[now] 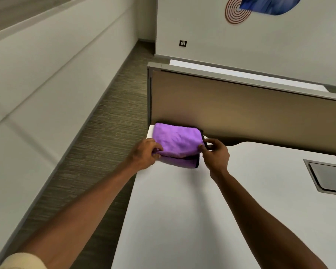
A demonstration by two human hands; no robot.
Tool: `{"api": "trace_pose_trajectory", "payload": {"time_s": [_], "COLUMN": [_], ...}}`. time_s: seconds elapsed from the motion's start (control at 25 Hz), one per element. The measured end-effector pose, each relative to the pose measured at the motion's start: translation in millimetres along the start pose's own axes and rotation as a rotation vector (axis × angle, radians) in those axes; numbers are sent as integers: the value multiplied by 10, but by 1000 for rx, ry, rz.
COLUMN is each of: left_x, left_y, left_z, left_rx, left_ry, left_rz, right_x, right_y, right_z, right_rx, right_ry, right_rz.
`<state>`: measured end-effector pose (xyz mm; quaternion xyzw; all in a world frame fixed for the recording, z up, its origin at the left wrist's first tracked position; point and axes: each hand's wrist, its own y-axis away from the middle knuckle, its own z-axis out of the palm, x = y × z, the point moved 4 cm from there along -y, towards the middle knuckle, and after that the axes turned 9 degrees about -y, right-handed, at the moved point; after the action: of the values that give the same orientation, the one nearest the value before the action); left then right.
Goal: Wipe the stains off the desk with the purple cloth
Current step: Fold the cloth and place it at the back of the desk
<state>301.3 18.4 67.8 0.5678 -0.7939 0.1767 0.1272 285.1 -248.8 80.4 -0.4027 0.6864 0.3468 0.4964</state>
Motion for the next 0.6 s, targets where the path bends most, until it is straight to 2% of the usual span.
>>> {"api": "trace_pose_trajectory", "payload": {"time_s": [0.12,0.2,0.32,0.6], "left_x": [-103,-228,-250,-70], "left_y": [92,181,271,301], "left_z": [-42,-16,59,40], "left_rx": [64,89,103,218], "left_ry": [185,209,131,-61], "left_rz": [-118,-210,-185,-98], "right_x": [-61,112,387,227], "right_y": [135,285,559,451], "right_z": [14,37,101,92], "right_rx": [-6,-76,-269,-162], "right_ry": [-289,-105,408,567], "right_rz": [50,35,-200,-535]}}
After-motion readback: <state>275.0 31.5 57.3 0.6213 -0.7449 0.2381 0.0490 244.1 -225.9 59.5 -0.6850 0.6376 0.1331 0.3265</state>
